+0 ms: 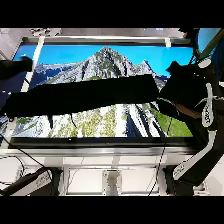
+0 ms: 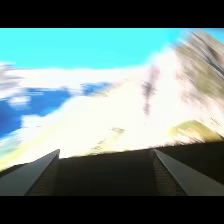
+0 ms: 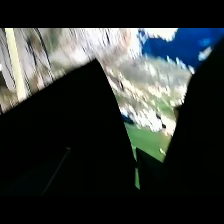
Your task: Fold the clothes and pants, and hang the long-sleeved shirts on hangers.
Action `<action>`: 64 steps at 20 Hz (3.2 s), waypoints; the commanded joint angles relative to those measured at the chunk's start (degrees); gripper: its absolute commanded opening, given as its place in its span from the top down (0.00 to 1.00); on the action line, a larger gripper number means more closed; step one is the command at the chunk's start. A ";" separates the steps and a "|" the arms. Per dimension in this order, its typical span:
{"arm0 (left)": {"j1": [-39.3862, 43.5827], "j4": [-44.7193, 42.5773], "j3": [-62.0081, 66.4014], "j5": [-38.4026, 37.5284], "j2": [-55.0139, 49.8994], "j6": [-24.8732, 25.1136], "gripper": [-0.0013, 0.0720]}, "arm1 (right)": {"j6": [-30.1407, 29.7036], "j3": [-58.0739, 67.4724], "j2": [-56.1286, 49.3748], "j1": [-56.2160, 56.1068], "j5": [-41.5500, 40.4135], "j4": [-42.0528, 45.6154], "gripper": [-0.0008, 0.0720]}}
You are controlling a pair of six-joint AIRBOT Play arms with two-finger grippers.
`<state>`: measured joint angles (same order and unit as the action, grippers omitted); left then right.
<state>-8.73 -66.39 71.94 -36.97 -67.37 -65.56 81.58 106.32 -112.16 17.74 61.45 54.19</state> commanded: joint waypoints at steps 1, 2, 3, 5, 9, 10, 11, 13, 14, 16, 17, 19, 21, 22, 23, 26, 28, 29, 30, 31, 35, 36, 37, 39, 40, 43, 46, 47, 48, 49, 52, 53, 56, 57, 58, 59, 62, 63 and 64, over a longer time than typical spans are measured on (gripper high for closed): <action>12.50 -6.73 0.04 -0.90 -3.21 -1.14 0.11 | -5.44 2.16 -4.85 1.62 12.74 -2.29 0.31; 14.86 -7.13 0.04 -0.98 -4.72 -1.07 0.11 | -6.21 3.32 -6.51 1.49 13.99 -3.48 0.31; 16.72 -7.10 0.04 -1.03 -6.03 -1.09 0.11 | -6.29 4.68 -8.09 1.11 14.47 -4.11 0.31; 20.17 -7.13 0.04 -1.01 -8.41 -1.07 0.11 | -6.88 7.69 -10.80 0.46 14.73 -4.39 0.31; 25.03 -7.13 0.04 -1.03 -11.45 -0.87 0.11 | -7.32 10.32 -14.21 -1.07 15.67 -3.69 0.31; 25.79 -7.13 0.04 -1.03 -11.85 -0.87 0.11 | -7.32 10.29 -14.75 -1.42 16.17 -3.34 0.31; 26.43 -7.13 0.04 -1.03 -12.02 -0.87 0.11 | -7.32 10.32 -15.26 -1.57 16.55 -3.19 0.31; 27.10 -7.08 0.04 -1.03 -12.15 -0.90 0.11 | -7.30 10.32 -15.74 -1.95 16.57 -3.21 0.31; 27.28 -7.08 0.04 -1.03 -12.20 -0.90 0.11 | -7.30 10.29 -15.87 -2.16 16.61 -3.23 0.31; 27.34 -7.08 0.04 -1.03 -12.26 -0.90 0.11 | -7.32 10.32 -15.98 -3.02 16.87 -3.39 0.33; 27.32 -7.10 0.04 -1.01 -12.31 -0.90 0.11 | -7.32 10.32 -15.98 -3.56 17.07 -4.04 0.33; 27.32 -7.10 0.04 -1.01 -12.37 -0.87 0.11 | -7.39 10.32 -15.98 -4.81 17.05 -5.73 0.33; 27.32 -7.10 0.04 -1.01 -12.39 -0.90 0.11 | -7.74 10.32 -16.00 -6.47 17.03 -6.05 0.33; 27.34 -7.08 0.04 -1.03 -12.41 -0.90 0.11 | -7.74 10.34 -15.87 -7.06 16.92 -4.70 0.33; 27.34 -7.06 0.04 -1.01 -12.44 -0.90 0.11 | -7.72 10.36 -15.78 -7.17 17.16 -4.15 0.37; 27.32 -7.06 0.04 -1.03 -12.46 -0.90 0.11 | -7.76 10.32 -15.80 -7.17 18.51 -4.46 0.82; 27.34 -6.86 0.04 -1.03 -12.46 -0.92 0.12 | -7.80 10.34 -15.72 -7.17 18.56 -4.66 0.98; 27.36 -6.84 0.04 -1.01 -12.50 -0.94 0.25 | -7.78 10.34 -15.43 -7.10 18.62 -5.07 0.98; 27.43 -6.84 0.04 -1.03 -12.68 -1.01 0.44 | -7.80 10.34 -14.86 -7.10 18.67 -5.68 0.98; 27.61 -6.56 0.04 -1.07 -13.22 -1.38 0.72 | -8.00 10.38 -13.77 -7.10 18.67 -6.69 0.98; 30.56 2.40 0.04 -2.12 -18.95 -1.36 0.96 | -9.75 10.38 -6.36 -7.82 18.38 -9.77 0.98; 32.22 4.90 0.04 -2.08 -21.42 -1.36 0.96 | -9.73 10.38 -4.59 -8.46 18.14 -9.99 0.98; 33.73 6.71 0.04 -2.05 -23.58 -1.36 0.96 | -9.70 10.38 -2.99 -9.29 17.90 -10.58 0.98; 36.72 8.70 0.07 -2.03 -27.63 -1.38 0.96 | -9.73 10.51 -0.17 -11.74 16.28 -12.68 0.98; 37.75 8.52 0.07 -1.81 -28.85 -1.36 0.96 | -9.70 11.34 0.63 -13.44 15.41 -13.77 0.98; 36.11 8.31 0.79 -1.66 -28.09 -2.27 0.96 | -9.68 13.27 0.83 -20.00 11.67 -17.33 0.98; 28.13 5.09 0.98 -4.09 -21.79 -2.73 0.96 | -9.77 13.05 0.37 -28.46 4.90 -16.83 0.99; 24.35 1.86 0.98 -6.23 -18.64 -4.13 0.96 | -10.32 13.05 0.00 -31.34 2.80 -16.74 0.99; 20.28 -1.88 0.98 -8.28 -15.43 -5.40 0.96 | -10.80 13.03 -0.48 -34.47 0.35 -16.50 0.99; 16.44 -5.09 0.96 -9.97 -12.52 -6.32 0.96 | -10.80 13.03 -1.25 -37.33 -1.99 -16.33 0.99; 5.01 -7.74 0.96 -13.42 -5.11 -6.45 0.96 | -10.80 13.03 -5.31 -45.90 -11.32 -16.33 0.99; 2.23 -7.74 0.96 -14.27 -3.43 -6.45 0.96 | -10.78 13.05 -7.10 -48.50 -15.08 -16.50 0.99; -3.28 -7.74 0.96 -16.33 -0.48 -6.43 0.96 | -10.73 13.05 -11.74 -54.58 -24.57 -17.20 0.99; -4.07 -7.76 0.96 -16.79 -0.31 -6.36 0.96 | -10.73 13.05 -12.90 -56.19 -27.41 -17.42 0.99; -4.50 -7.78 0.94 -17.20 -0.33 -6.01 0.96 | -10.73 13.03 -13.55 -57.46 -30.29 -17.46 0.98; -4.61 -7.78 0.94 -17.38 -0.37 -6.01 0.96 | -10.71 13.05 -13.73 -58.40 -33.44 -17.53 0.97; -4.57 -7.76 0.94 -17.38 -0.35 -6.01 0.96 | -10.71 13.05 -12.17 -58.21 -38.34 -18.08 0.24; -4.57 -7.76 0.94 -17.35 -0.35 -6.01 0.96 | -10.73 13.05 -11.28 -56.96 -37.11 -17.51 0.24; -4.59 -7.80 0.94 -17.38 -0.35 -6.01 0.96 | -10.73 13.05 -10.19 -54.95 -34.80 -15.69 0.24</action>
<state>-12.67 -73.95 72.86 -53.98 -68.03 -71.68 70.78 119.33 -123.72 -38.63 28.18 36.64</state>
